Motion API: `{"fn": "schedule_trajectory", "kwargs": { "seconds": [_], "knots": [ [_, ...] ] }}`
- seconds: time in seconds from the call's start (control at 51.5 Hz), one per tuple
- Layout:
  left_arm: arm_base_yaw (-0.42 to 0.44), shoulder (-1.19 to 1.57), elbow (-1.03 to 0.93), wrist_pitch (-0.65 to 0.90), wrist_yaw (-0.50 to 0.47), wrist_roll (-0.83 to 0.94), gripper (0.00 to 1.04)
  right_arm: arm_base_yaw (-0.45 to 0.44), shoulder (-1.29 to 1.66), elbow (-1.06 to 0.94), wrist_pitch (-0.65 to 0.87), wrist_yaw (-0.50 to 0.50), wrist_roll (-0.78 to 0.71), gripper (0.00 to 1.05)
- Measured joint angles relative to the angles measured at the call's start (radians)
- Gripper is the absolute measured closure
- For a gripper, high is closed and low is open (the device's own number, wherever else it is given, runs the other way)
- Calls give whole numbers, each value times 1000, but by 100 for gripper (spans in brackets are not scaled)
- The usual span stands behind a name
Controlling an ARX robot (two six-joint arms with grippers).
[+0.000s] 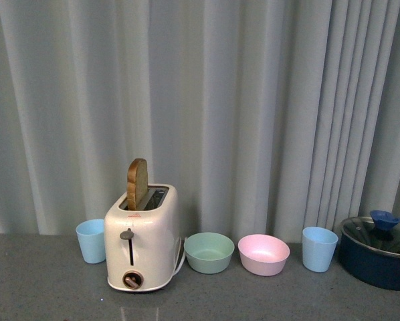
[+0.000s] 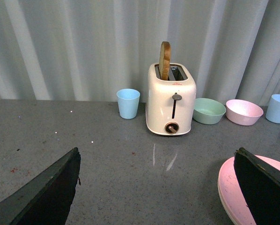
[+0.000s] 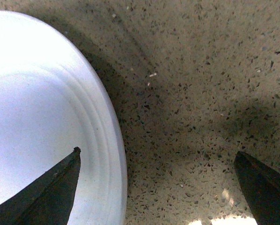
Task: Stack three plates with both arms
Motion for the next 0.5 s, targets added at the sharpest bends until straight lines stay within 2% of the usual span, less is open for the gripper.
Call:
{"fn": "schedule_trajectory", "kwargs": {
  "seconds": [0.155, 0.349, 0.407, 0.504],
  "knots": [
    [0, 0, 0, 0, 0, 0, 7, 22, 23, 66, -102, 33, -10, 7],
    [0, 0, 0, 0, 0, 0, 7, 48, 41, 91, -140, 47, -19, 11],
    [0, 0, 0, 0, 0, 0, 7, 56, 43, 91, -141, 55, -23, 15],
    [0, 0, 0, 0, 0, 0, 7, 68, 49, 91, -137, 58, -22, 32]
  ]
}}
